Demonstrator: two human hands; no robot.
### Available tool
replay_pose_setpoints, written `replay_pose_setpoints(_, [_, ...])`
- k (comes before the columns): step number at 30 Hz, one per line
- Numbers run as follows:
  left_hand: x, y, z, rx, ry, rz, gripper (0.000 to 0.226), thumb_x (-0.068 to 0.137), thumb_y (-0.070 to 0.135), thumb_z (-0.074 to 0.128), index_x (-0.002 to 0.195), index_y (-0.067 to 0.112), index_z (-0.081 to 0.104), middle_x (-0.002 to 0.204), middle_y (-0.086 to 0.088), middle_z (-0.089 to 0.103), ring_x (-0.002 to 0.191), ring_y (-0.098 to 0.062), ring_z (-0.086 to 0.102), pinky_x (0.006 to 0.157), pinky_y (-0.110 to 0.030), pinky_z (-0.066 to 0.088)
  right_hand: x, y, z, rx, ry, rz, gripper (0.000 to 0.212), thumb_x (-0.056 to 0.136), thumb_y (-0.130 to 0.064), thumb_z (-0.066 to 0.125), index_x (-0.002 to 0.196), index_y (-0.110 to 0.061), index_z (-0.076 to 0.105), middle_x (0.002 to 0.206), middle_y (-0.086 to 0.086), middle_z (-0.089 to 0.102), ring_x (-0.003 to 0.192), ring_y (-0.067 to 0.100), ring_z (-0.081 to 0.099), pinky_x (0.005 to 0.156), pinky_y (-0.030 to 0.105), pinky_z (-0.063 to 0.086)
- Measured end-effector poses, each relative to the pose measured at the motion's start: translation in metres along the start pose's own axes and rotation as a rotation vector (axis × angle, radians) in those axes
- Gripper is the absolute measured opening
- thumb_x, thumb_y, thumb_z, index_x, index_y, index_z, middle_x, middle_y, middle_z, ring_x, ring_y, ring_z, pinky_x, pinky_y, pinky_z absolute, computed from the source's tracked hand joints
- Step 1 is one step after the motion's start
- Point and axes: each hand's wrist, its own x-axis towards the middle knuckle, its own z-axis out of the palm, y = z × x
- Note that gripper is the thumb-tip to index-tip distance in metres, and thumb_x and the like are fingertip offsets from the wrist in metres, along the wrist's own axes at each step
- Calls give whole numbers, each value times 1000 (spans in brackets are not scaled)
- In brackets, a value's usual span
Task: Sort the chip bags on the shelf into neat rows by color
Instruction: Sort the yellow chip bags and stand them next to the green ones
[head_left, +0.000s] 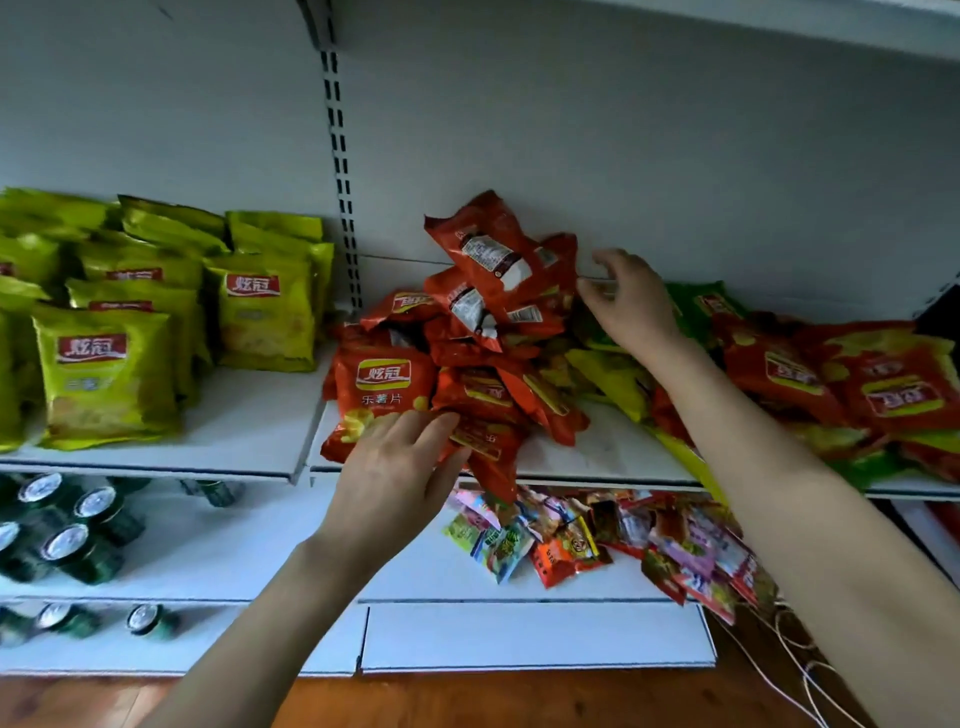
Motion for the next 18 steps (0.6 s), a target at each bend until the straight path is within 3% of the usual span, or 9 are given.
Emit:
replay_pose_setpoints(3, [4,0,6,-17,-12,34,41,91,34,45,97,1,69,83,-12,67,71,-31,63,60,-36,51,-36,35,1,-125,-39,33,40,91,-30,55,122,-5,54,121,14,58,113,29,53,85,31,42])
replay_pose_setpoints(6, [8,3,8,-26,-8,46,40,90,32,46,96,0,70,84,-13,68,73,-31,63,63,-36,53,-62,59,21,-334,-234,50,47,86,-40,60,123,-12,54,117,12,61,107,31,57,79,34,46])
replay_pose_setpoints(8, [13,6,7,-30,-15,57,38,89,31,48,97,1,70,86,-13,68,74,-32,63,63,-36,53,-68,71,34,-520,-304,54,33,89,-30,58,118,-15,55,115,12,62,104,32,58,78,34,46])
replay_pose_setpoints(10, [18,9,6,-43,-30,67,38,89,31,48,98,2,70,89,-13,68,75,-31,63,64,-37,54,-66,71,33,-489,-204,104,20,92,-19,51,108,-11,60,106,16,64,98,34,59,72,35,45])
replay_pose_setpoints(12, [23,12,7,-50,-49,72,39,89,32,47,100,2,69,90,-12,68,77,-31,64,66,-36,53,-59,69,20,-279,-17,151,19,93,-15,49,103,-6,63,101,18,66,92,36,61,68,35,44])
replay_pose_setpoints(15, [31,20,11,-91,-65,88,41,89,33,46,104,2,67,95,-13,67,84,-32,63,70,-36,53,-47,59,-15,-5,247,158,22,92,-12,51,106,2,63,104,20,66,93,32,62,77,30,41])
replay_pose_setpoints(18, [43,31,16,-131,-84,68,45,89,36,47,113,2,63,106,-17,64,95,-36,62,77,-38,53,-48,49,-44,184,387,153,22,90,-13,53,101,3,62,97,17,65,89,20,58,75,24,38])
